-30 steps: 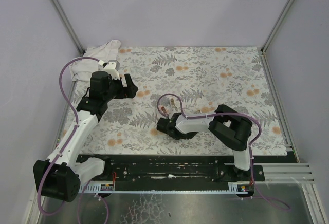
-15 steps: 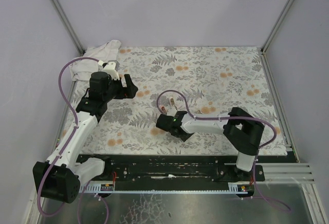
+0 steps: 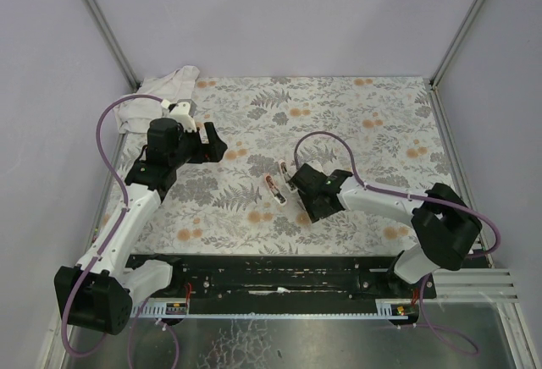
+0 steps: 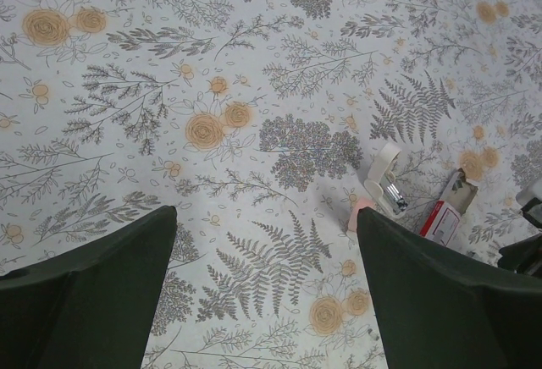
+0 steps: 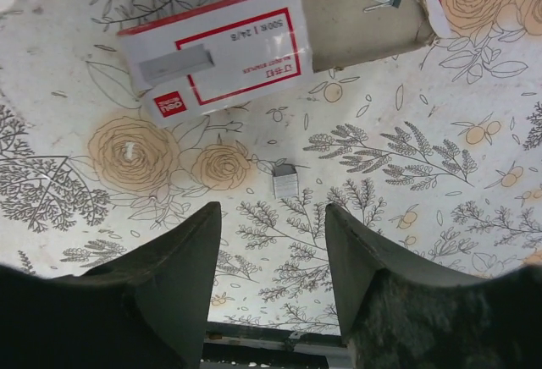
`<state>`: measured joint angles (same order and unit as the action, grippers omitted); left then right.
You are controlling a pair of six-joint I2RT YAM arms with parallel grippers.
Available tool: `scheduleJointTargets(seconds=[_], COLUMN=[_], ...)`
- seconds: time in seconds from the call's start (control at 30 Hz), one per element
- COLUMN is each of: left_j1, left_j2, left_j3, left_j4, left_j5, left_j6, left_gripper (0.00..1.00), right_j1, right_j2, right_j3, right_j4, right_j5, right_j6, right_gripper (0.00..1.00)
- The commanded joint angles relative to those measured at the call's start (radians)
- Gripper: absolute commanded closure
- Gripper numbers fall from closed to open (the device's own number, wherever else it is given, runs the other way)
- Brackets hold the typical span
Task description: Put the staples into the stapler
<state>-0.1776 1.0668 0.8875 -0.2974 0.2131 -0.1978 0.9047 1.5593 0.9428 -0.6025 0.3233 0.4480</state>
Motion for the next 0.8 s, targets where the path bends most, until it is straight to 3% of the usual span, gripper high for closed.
scheduleJointTargets(seconds=[0.0, 0.77], left_j1=[0.007, 0.007], left_j2=[-0.016, -0.01], left_j3=[-0.012, -0.011], left_j4=[0.05, 0.049], left_j5=[-0.004, -0.008], left_j6=[-0.071, -0.072], left_gripper=[0.14, 0.13], right_j1=[-0.049, -0.132], right_j2=[-0.044, 0.008], right_j3=[-0.031, -0.083], right_j4=[0.079, 0.158], right_j5=[-0.071, -0.1], right_j6=[-0.03, -0.058], right_gripper=[0.41, 0.61])
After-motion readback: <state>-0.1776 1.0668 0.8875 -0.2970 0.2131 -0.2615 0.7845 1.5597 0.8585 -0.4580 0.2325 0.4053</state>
